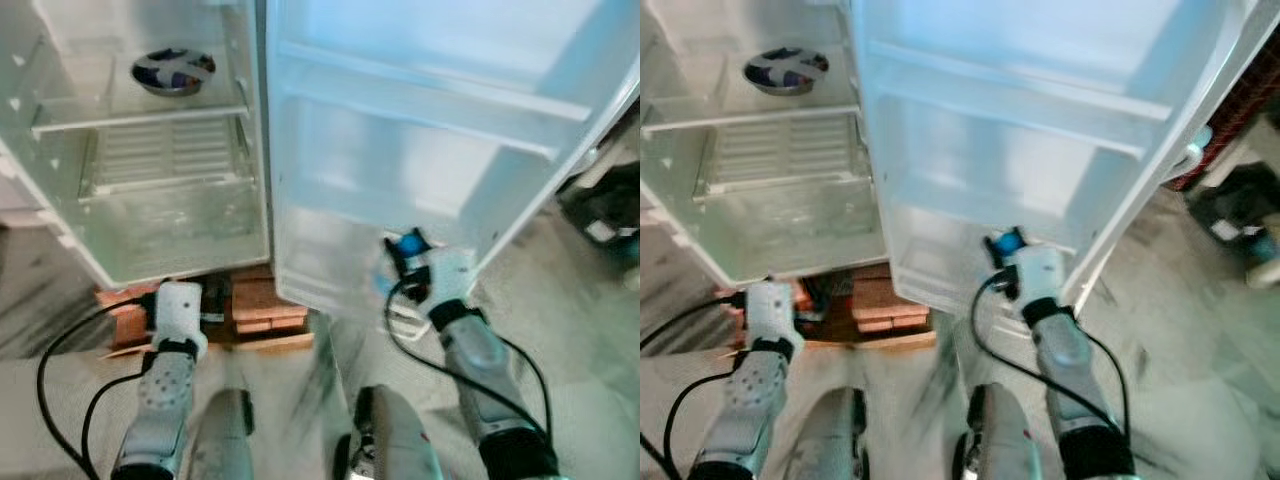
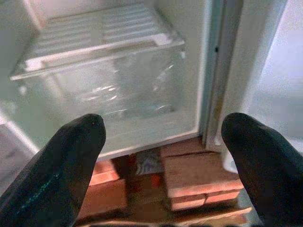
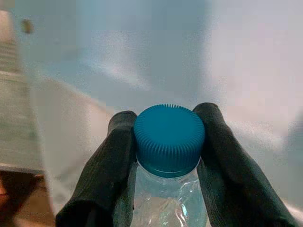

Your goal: Restocking fridge

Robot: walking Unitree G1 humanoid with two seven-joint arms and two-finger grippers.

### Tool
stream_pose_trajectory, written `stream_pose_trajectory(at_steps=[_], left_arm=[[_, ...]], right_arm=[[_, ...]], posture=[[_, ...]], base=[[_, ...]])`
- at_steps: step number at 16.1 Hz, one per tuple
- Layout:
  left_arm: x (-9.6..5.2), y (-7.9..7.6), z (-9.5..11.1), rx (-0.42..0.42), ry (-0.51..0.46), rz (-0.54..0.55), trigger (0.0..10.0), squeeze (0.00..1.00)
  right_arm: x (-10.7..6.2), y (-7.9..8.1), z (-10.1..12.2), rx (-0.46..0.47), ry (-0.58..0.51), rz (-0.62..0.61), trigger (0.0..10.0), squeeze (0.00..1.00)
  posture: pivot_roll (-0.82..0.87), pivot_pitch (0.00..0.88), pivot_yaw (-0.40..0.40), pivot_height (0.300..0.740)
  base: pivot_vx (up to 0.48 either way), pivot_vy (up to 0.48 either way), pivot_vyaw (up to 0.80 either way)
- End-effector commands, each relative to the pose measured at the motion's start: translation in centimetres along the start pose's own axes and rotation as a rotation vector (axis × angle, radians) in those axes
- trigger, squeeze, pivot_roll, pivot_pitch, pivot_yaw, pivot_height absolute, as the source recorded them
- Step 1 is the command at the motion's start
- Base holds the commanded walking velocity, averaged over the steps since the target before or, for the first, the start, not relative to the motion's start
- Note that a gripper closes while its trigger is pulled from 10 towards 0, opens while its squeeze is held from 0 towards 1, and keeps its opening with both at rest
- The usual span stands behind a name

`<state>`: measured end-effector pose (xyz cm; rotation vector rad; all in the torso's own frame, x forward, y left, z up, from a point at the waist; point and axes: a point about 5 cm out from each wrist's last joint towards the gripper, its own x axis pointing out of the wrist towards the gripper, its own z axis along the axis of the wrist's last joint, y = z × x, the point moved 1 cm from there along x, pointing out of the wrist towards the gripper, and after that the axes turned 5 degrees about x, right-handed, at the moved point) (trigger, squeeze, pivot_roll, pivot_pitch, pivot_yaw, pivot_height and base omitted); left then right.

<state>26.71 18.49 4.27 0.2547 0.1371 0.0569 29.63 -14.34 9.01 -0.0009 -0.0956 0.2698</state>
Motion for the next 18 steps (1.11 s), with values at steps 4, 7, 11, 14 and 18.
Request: stream_pose_trajectory(at_steps=[4,7,11,14,18], left_arm=[[-0.11,0.61,-0.48,-0.003,0.021,0.017,10.0,0.0],[-0.04,0.59,-0.42,0.004,0.022,0.022,10.0,0.0],[0.02,0.56,-0.37,0.009,0.02,0.024,10.0,0.0],[0.04,0.53,-0.33,0.016,0.018,0.023,10.0,0.0],[-0.18,0.64,-0.22,0.063,0.01,0.019,10.0,0.0]], right_arm=[[0.18,0.65,0.03,0.002,-0.004,0.017,10.0,0.0],[0.31,0.62,-0.03,-0.006,0.0,0.015,10.0,0.0],[0.49,0.76,-0.24,-0.002,0.008,0.018,10.0,0.0],[0.34,0.77,-0.37,-0.001,0.01,0.018,10.0,0.0],[0.49,0.86,-0.22,0.001,0.003,0.027,10.0,0.0]], posture=[[0.08,0.132,-0.082,0.629],[0.09,0.132,-0.086,0.629],[0.09,0.129,-0.085,0.6],[0.09,0.129,-0.085,0.565],[0.09,0.141,-0.087,0.535]], base=[[0.124,0.0,0.0],[0.0,0.0,0.0],[0.0,0.0,0.0],[0.0,0.0,0.0],[0.0,0.0,0.0]])
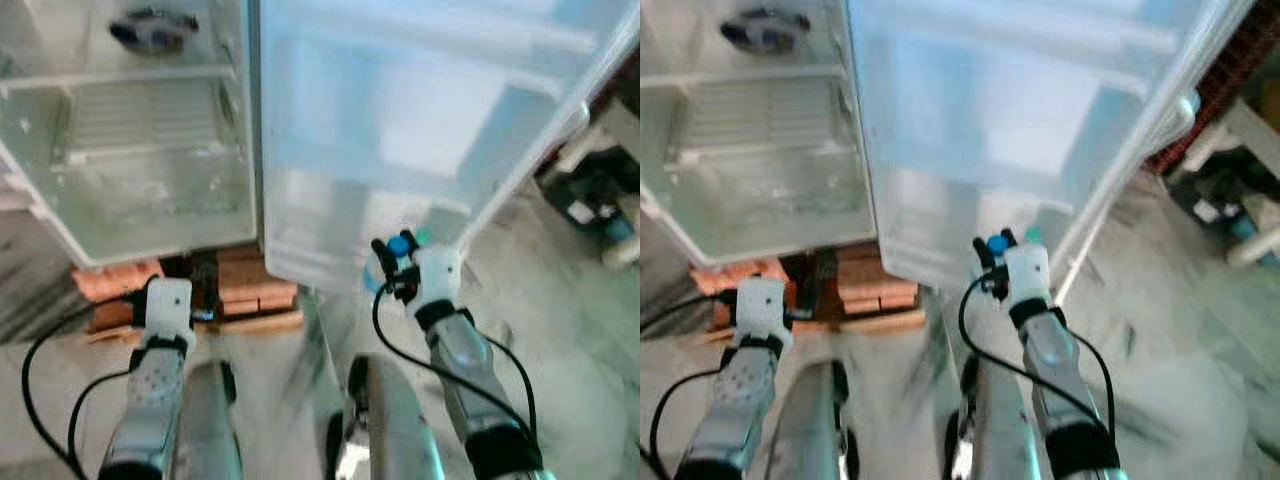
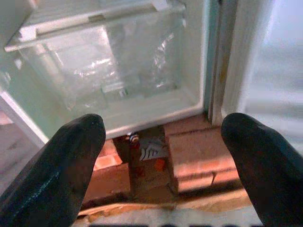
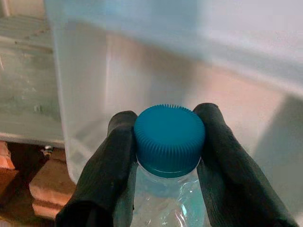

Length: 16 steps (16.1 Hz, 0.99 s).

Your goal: Restocking fridge

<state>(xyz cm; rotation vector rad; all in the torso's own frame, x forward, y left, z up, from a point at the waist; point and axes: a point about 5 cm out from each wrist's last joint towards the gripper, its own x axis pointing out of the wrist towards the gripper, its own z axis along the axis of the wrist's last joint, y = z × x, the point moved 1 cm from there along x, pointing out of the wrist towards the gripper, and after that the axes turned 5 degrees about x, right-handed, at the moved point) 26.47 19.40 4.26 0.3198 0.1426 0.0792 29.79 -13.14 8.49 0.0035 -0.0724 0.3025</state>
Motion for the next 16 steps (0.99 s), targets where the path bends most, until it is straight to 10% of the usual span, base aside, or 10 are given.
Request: stream_pose_trajectory(at_steps=[1,8,13,16], left_arm=[[-0.4,-0.4,0.3,0.051,-0.017,-0.037,10.0,0.0],[-2.8,0.5,2.5,0.192,-0.135,-0.044,10.0,0.0],[-3.8,1.5,3.3,0.238,-0.15,-0.016,10.0,0.0],[-4.1,1.3,3.2,0.244,-0.136,-0.038,10.0,0.0]], right_arm=[[0.5,0.1,0.6,-0.018,-0.033,0.011,10.0,0.0],[6.9,2.5,5.5,-0.24,-0.212,0.118,10.0,0.0],[9.1,1.4,10.0,-0.472,-0.381,0.036,10.0,0.0],[8.8,0.2,8.0,-0.544,-0.317,-0.018,10.0,0.0]], posture=[[0.1,0.158,-0.091,0.535],[0.16,0.268,-0.083,0.535],[0.18,0.303,-0.078,0.535],[0.19,0.325,-0.081,0.535]], base=[[0.0,0.0,0.0],[0.0,0.0,0.0],[0.0,0.0,0.0],[0.0,0.0,0.0]])
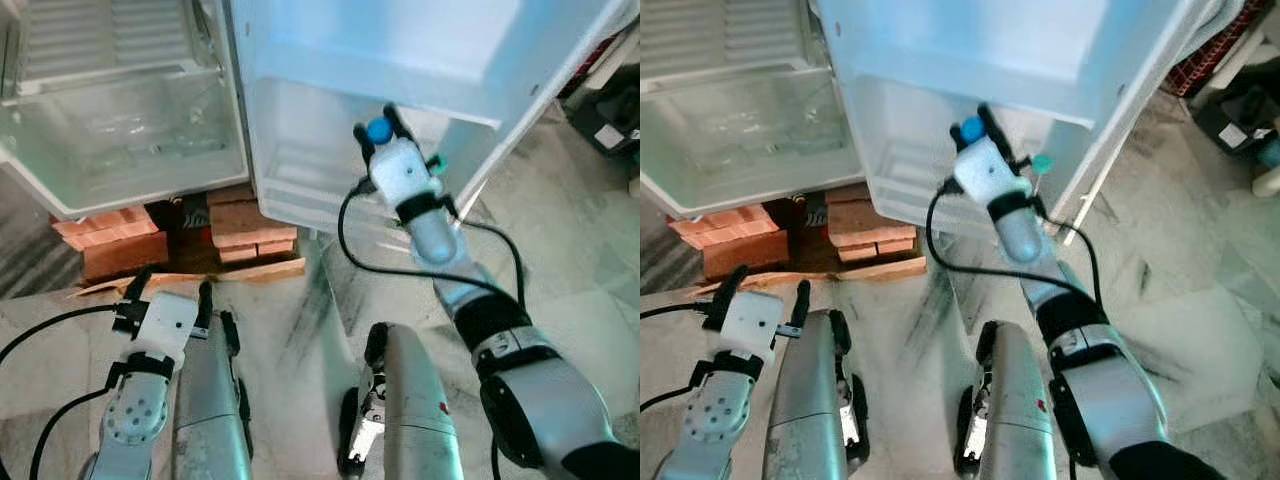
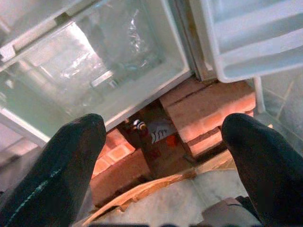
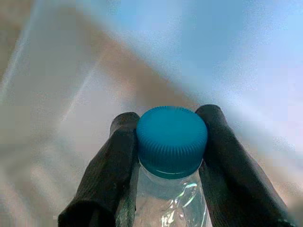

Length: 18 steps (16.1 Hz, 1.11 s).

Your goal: Restocking fridge

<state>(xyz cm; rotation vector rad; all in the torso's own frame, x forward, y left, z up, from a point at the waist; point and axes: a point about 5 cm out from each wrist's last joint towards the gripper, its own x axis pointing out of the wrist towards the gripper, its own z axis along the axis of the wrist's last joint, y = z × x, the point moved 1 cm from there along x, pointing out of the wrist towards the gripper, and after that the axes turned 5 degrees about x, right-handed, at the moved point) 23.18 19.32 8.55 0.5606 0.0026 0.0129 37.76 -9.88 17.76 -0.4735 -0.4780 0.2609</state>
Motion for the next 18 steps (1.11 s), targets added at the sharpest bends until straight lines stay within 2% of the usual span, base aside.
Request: stream_pose_trajectory(at_steps=[1,3,4,5,6,7,8,10,13,14,15,18], left_arm=[[-0.5,-0.3,-0.1,0.009,0.016,-0.017,10.0,0.0],[-0.9,-0.2,-0.1,0.01,0.023,-0.019,10.0,0.0],[-1.2,0.0,-0.4,0.012,0.038,-0.022,10.0,0.0],[-1.2,0.0,-0.4,0.012,0.041,-0.024,10.0,0.0],[-1.3,0.0,-0.5,0.012,0.048,-0.025,10.0,0.0],[-1.2,0.0,-0.4,0.012,0.049,-0.024,10.0,0.0],[-1.2,0.0,-0.4,0.012,0.051,-0.023,10.0,0.0],[-1.1,-0.1,-0.6,0.008,0.06,-0.023,10.0,0.0],[-0.6,-0.4,-0.6,-0.004,0.067,-0.026,10.0,0.0],[-0.5,-0.4,-0.7,-0.009,0.07,-0.025,10.0,0.0],[-0.3,-0.5,-0.8,-0.019,0.078,-0.022,10.0,0.0],[-0.1,-0.6,-0.9,-0.024,0.086,-0.017,10.0,0.0]], right_arm=[[-1.4,0.4,-1.7,-0.039,0.058,0.015,10.0,0.0],[-2.5,1.6,-3.4,0.001,0.161,0.032,10.0,0.0],[-3.4,3.1,-4.4,0.06,0.246,0.041,10.0,0.0],[-3.5,3.4,-4.6,0.072,0.262,0.041,10.0,0.0],[-4.8,4.8,-5.8,0.174,0.373,0.04,10.0,0.0],[-5.2,5.1,-6.2,0.203,0.402,0.038,10.0,0.0],[-5.7,5.3,-6.5,0.245,0.428,0.026,10.0,0.0],[-6.1,5.1,-7.0,0.254,0.458,0.015,10.0,0.0],[-6.2,3.4,-7.7,0.264,0.497,-0.038,10.0,0.0],[-5.8,2.7,-7.7,0.288,0.488,-0.061,10.0,1.0],[-5.2,2.2,-7.3,0.326,0.463,-0.074,10.0,1.0],[-3.7,1.8,-6.0,0.331,0.382,-0.077,10.0,1.0]], posture=[[0.21,0.335,-0.077,0.535],[0.23,0.342,-0.078,0.535],[0.23,0.345,-0.079,0.535],[0.23,0.35,-0.077,0.535],[0.24,0.349,-0.08,0.535],[0.25,0.347,-0.081,0.535],[0.25,0.347,-0.082,0.535],[0.23,0.338,-0.086,0.535],[0.22,0.322,-0.093,0.535],[0.22,0.318,-0.093,0.535],[0.22,0.31,-0.097,0.535],[0.22,0.301,-0.101,0.535]], base=[[0.0,0.0,0.0],[0.0,0.0,0.0],[0.0,0.0,0.0],[0.0,0.0,0.0],[0.0,0.0,0.0],[0.0,0.0,0.0],[0.0,0.0,0.0],[0.0,0.0,0.0],[0.0,0.0,0.0],[0.0,0.0,0.0],[0.0,0.0,0.0],[0.0,0.0,0.0]])
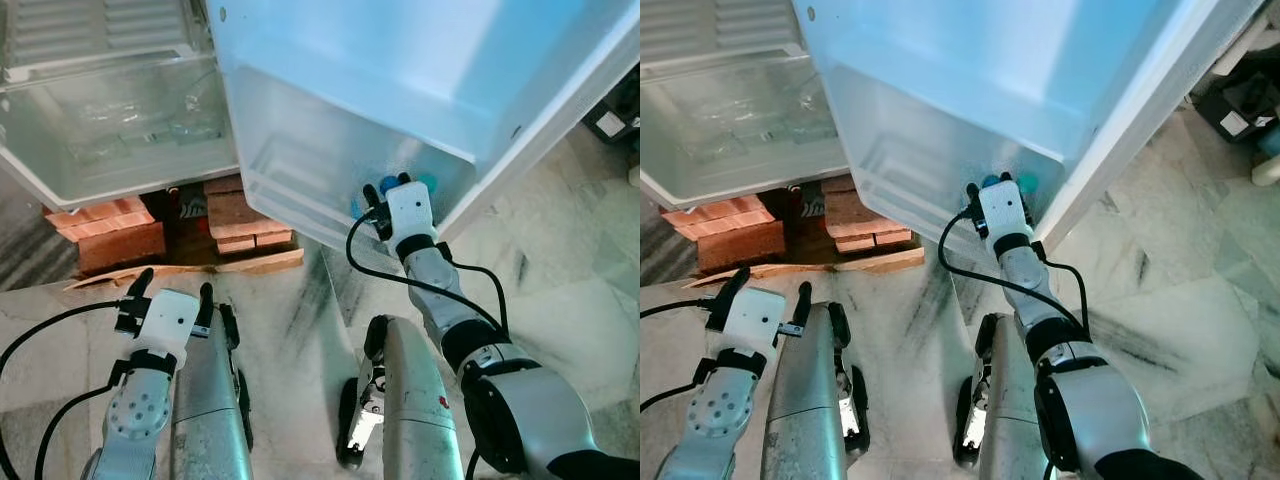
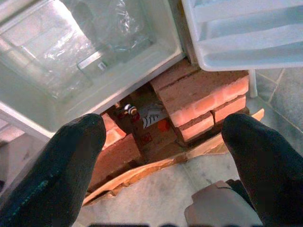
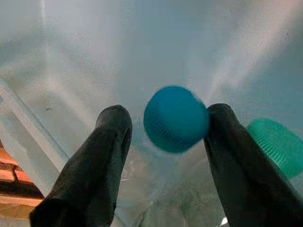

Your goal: Restocking fridge

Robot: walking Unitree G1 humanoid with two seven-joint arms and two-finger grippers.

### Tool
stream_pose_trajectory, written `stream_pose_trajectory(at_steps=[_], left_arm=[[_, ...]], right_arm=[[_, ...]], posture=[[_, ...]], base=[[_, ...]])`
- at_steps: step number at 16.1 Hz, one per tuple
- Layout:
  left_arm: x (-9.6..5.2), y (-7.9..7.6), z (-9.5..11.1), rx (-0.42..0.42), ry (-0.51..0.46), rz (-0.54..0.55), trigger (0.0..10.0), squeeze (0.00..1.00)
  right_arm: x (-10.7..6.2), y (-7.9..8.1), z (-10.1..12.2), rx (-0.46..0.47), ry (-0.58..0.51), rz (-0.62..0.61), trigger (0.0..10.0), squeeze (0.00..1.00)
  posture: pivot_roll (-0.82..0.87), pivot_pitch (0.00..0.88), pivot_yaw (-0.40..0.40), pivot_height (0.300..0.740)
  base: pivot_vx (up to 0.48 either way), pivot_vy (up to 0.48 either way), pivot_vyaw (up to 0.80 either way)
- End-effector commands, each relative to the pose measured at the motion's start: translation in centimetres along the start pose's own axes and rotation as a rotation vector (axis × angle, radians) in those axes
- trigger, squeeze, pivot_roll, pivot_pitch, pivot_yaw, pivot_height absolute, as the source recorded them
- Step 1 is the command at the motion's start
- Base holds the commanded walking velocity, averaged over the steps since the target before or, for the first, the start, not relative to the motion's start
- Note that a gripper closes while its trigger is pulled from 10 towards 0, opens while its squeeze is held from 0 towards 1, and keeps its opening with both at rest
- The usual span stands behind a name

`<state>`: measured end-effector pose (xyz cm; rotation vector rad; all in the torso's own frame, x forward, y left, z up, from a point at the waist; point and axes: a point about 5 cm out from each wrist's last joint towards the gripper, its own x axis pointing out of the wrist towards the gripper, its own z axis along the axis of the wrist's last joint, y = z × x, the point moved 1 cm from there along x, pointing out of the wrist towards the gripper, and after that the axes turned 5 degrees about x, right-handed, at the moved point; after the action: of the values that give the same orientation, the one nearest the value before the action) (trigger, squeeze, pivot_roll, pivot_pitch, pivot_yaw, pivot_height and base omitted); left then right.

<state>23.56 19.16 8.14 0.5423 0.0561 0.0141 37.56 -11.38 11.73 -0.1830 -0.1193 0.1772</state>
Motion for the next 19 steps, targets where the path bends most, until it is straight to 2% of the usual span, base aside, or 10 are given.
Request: stream_pose_trajectory(at_steps=[1,5,9,11,13,15,16,17,19], left_arm=[[-0.3,-0.3,-0.8,-0.011,0.04,0.001,10.0,0.0],[0.1,-0.3,-1.4,-0.03,0.073,0.02,10.0,0.0],[0.5,-0.6,-1.4,-0.037,0.074,0.025,10.0,0.0],[0.6,-0.7,-1.6,-0.046,0.07,0.032,10.0,0.0],[1.0,-0.7,-1.7,-0.045,0.064,0.039,10.0,0.0],[1.6,-0.6,-1.5,-0.034,0.052,0.06,10.0,0.0],[1.9,-0.6,-1.5,-0.032,0.053,0.068,10.0,0.0],[2.1,-0.5,-1.1,-0.013,0.035,0.073,10.0,0.0],[2.3,-0.5,-0.9,0.011,0.018,0.05,10.0,0.0]], right_arm=[[0.0,0.1,0.0,0.014,-0.001,0.012,10.0,1.0],[1.6,1.6,4.7,0.048,-0.216,0.08,10.0,1.0],[1.4,1.9,6.0,0.05,-0.299,0.106,10.0,1.0],[-0.4,1.6,4.9,0.046,-0.326,0.136,10.0,1.0],[-1.9,1.0,3.1,0.07,-0.28,0.117,10.0,1.0],[-4.2,0.5,0.9,0.095,-0.22,0.096,10.0,1.0],[-4.9,0.1,0.1,0.136,-0.189,0.071,10.0,1.0],[-6.4,-0.5,-1.2,0.171,-0.133,0.035,10.0,1.0],[-7.6,-1.4,-1.6,0.189,-0.101,-0.014,10.0,1.0]], posture=[[0.22,0.294,-0.104,0.535],[0.2,0.276,-0.108,0.535],[0.19,0.254,-0.116,0.535],[0.18,0.235,-0.125,0.535],[0.17,0.205,-0.135,0.535],[0.17,0.184,-0.143,0.535],[0.17,0.179,-0.141,0.535],[0.16,0.181,-0.136,0.535],[0.15,0.191,-0.126,0.535]], base=[[0.0,0.0,0.0],[0.0,0.0,0.0],[0.0,0.0,0.0],[0.0,0.0,0.0],[0.0,0.0,0.0],[0.0,0.0,0.0],[0.0,0.0,0.0],[0.0,0.0,0.0],[0.0,0.0,0.0]])
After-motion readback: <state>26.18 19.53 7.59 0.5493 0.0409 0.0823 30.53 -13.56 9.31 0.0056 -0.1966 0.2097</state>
